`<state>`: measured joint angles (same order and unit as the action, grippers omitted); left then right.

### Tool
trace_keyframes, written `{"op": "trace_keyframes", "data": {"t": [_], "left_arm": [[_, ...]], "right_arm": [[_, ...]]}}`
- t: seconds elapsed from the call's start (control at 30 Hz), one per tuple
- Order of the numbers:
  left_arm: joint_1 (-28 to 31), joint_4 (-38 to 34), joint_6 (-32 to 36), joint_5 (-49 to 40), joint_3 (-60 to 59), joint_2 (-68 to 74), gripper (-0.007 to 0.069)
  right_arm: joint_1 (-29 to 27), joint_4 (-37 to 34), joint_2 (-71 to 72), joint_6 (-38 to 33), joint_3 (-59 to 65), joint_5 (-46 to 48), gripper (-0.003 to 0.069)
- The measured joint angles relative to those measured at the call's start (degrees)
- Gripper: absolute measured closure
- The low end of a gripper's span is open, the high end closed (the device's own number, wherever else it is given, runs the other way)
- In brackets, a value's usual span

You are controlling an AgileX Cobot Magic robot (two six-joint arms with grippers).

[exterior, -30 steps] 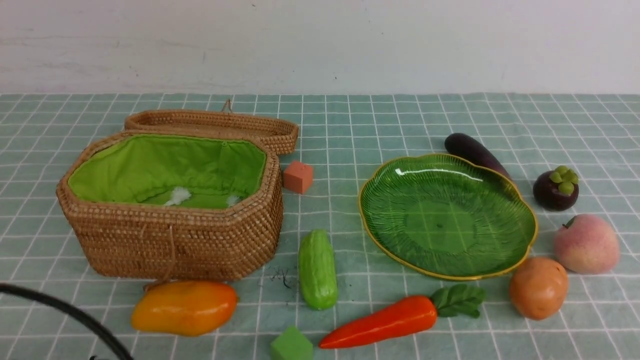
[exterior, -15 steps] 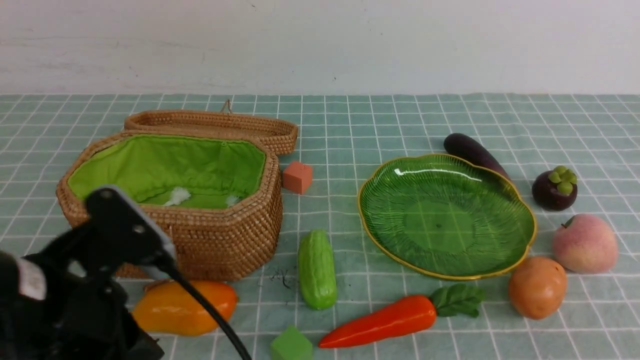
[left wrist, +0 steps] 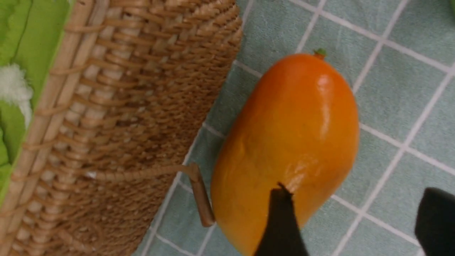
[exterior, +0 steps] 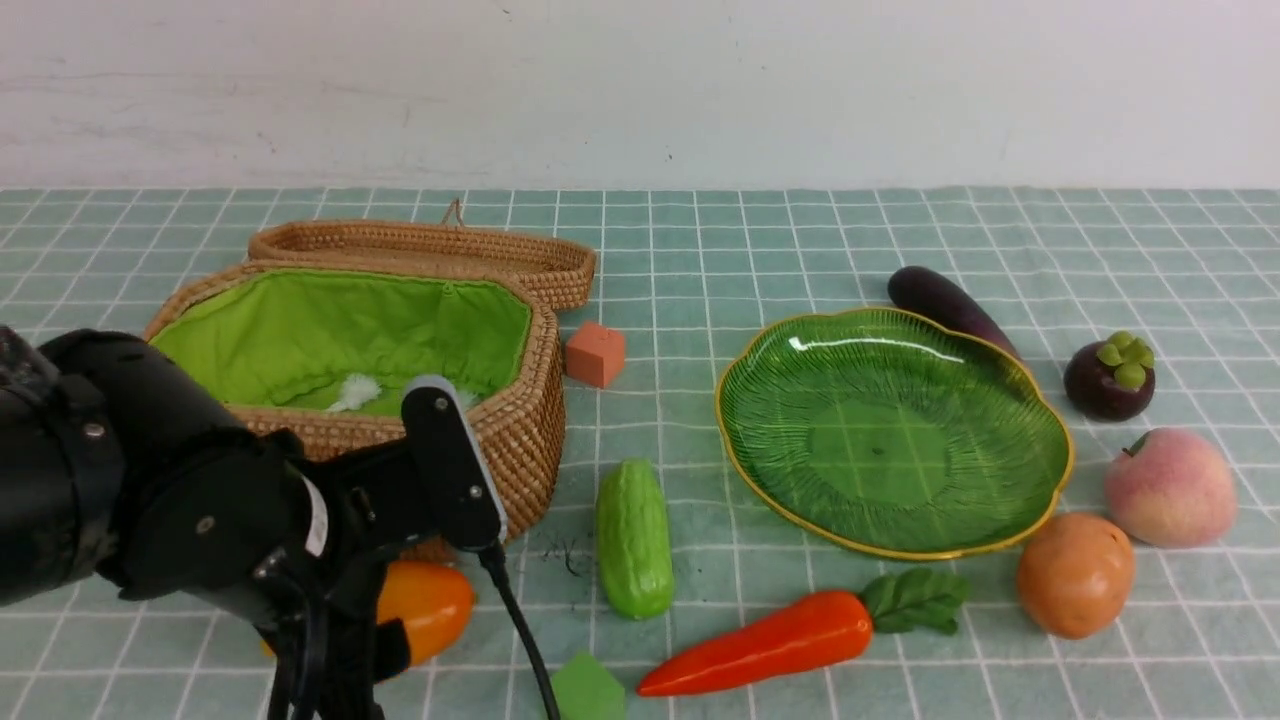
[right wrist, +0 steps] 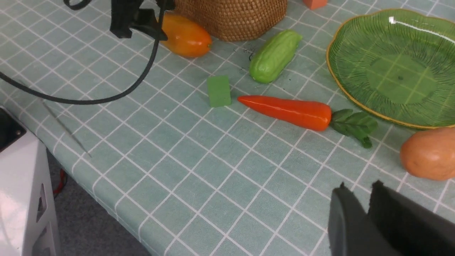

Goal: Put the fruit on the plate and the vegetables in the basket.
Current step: Grab the mango with your left arm and place it on the right plate

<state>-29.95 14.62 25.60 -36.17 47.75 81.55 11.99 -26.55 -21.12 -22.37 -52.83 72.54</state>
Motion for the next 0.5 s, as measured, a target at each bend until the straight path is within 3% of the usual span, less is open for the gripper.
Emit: {"op": "trace_keyframes", "data": {"t": [0.07,0.2,0.5], "left_arm": [[0.0,2.32,0.0,2.26,0.0,2.03,-0.0009],[0.0,4.3,0.0,4.67,0.05,3.93,-0.0031],[-0.02,8.69,0.25,7.66,0.36,10.0,0.0092]], "right_arm": [[0.0,-0.06,0.0,0.0,0.0,0.0,0.055],[0.02,-0.67,0.0,0.0,0.0,0.0,0.055],[0.02,-1.55,0.0,0.0,0.0,0.0,0.055]]}}
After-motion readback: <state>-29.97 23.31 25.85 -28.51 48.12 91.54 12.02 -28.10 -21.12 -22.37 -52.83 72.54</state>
